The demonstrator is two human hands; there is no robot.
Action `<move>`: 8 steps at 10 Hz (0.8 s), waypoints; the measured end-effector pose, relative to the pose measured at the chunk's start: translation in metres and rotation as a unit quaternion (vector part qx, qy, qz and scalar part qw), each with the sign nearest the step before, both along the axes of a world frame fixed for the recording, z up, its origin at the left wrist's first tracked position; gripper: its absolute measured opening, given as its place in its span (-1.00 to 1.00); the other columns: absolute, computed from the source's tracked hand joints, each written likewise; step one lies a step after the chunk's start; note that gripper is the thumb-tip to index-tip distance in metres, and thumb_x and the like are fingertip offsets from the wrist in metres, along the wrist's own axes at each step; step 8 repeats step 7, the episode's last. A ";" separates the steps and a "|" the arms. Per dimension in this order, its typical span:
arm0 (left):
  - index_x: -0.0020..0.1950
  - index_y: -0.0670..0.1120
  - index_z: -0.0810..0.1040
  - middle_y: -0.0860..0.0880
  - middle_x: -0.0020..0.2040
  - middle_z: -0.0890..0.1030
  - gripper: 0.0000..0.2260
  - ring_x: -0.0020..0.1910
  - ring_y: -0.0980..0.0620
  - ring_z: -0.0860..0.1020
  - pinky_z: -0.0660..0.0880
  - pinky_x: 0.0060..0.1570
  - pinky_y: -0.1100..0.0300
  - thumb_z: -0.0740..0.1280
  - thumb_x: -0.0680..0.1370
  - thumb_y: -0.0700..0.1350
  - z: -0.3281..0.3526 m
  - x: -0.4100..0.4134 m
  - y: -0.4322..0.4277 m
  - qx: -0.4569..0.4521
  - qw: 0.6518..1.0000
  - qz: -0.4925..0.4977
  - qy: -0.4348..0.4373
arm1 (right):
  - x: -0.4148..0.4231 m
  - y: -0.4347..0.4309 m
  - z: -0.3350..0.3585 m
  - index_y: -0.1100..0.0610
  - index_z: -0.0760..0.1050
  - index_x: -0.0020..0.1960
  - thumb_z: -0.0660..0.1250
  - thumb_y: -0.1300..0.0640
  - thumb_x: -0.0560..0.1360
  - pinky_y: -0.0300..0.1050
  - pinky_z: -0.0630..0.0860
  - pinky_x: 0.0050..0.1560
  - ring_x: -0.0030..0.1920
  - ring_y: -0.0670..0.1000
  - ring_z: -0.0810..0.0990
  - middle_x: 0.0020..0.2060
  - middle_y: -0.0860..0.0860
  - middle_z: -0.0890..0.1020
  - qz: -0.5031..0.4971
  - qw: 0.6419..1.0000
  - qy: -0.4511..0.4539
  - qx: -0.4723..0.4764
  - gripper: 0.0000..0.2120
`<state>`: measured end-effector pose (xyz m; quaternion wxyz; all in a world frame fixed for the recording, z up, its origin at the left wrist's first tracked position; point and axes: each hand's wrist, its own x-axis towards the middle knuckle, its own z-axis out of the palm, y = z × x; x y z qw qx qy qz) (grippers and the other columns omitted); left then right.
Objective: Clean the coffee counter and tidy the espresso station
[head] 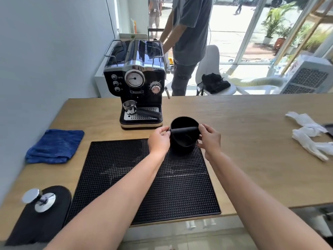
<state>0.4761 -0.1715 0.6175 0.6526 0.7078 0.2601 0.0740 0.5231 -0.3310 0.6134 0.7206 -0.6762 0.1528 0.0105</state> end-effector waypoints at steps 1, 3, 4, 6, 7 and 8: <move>0.00 0.16 0.60 0.07 -0.13 0.71 -0.87 -0.08 0.03 0.69 0.63 0.04 -0.07 0.35 0.57 -0.09 -0.001 0.006 -0.007 0.001 1.000 -0.016 0.004 | 0.001 -0.008 -0.002 -0.04 0.61 -0.01 0.37 0.01 0.50 0.04 0.59 -0.18 0.00 0.08 0.65 0.00 0.05 0.67 -0.014 1.000 0.002 -0.007 -0.90; 0.18 0.10 0.63 0.11 -0.06 0.67 -0.81 -0.07 0.15 0.61 0.63 0.04 -0.02 0.33 0.60 -0.07 -0.003 0.007 -0.011 0.020 0.999 -0.020 0.015 | -0.004 -0.013 -0.010 -0.04 0.63 0.06 0.38 -0.11 0.43 0.02 0.56 -0.02 0.00 0.05 0.68 -0.05 -0.05 0.70 -0.024 0.998 -0.001 -0.053 -0.74; 0.19 0.08 0.63 0.17 -0.14 0.63 -0.80 -0.17 0.20 0.58 0.64 0.01 -0.05 0.32 0.61 -0.07 -0.003 0.008 -0.013 0.028 0.999 -0.023 0.017 | -0.004 -0.016 -0.015 -0.09 0.62 0.04 0.36 -0.17 0.41 0.03 0.58 -0.01 0.00 0.04 0.68 -0.06 -0.09 0.70 -0.022 0.997 -0.010 -0.076 -0.73; 0.33 0.09 0.53 0.10 -0.26 0.56 -0.69 -0.30 0.09 0.49 0.62 -0.09 -0.01 0.28 0.62 -0.16 0.007 -0.002 -0.010 0.013 0.999 -0.047 0.017 | -0.016 -0.011 0.000 0.07 0.44 0.35 0.31 -0.07 0.53 0.06 0.45 0.30 0.23 0.03 0.52 0.22 0.05 0.58 -0.034 0.982 -0.048 -0.179 -0.56; 0.33 0.08 0.51 0.07 -0.04 0.62 -0.70 -0.17 0.14 0.54 0.47 -0.16 0.19 0.26 0.61 -0.12 0.012 -0.017 0.001 0.069 0.997 -0.038 0.019 | -0.032 0.004 0.010 0.06 0.47 0.30 0.28 0.01 0.55 0.04 0.39 0.31 0.23 0.05 0.44 0.17 0.06 0.52 -0.075 0.936 -0.154 -0.308 -0.66; 0.33 0.08 0.51 0.07 -0.04 0.62 -0.70 -0.17 0.14 0.54 0.47 -0.16 0.19 0.26 0.61 -0.12 0.012 -0.017 0.001 0.069 0.997 -0.038 0.019 | -0.032 0.004 0.010 0.06 0.47 0.30 0.28 0.01 0.55 0.04 0.39 0.31 0.23 0.05 0.44 0.17 0.06 0.52 -0.075 0.936 -0.154 -0.308 -0.66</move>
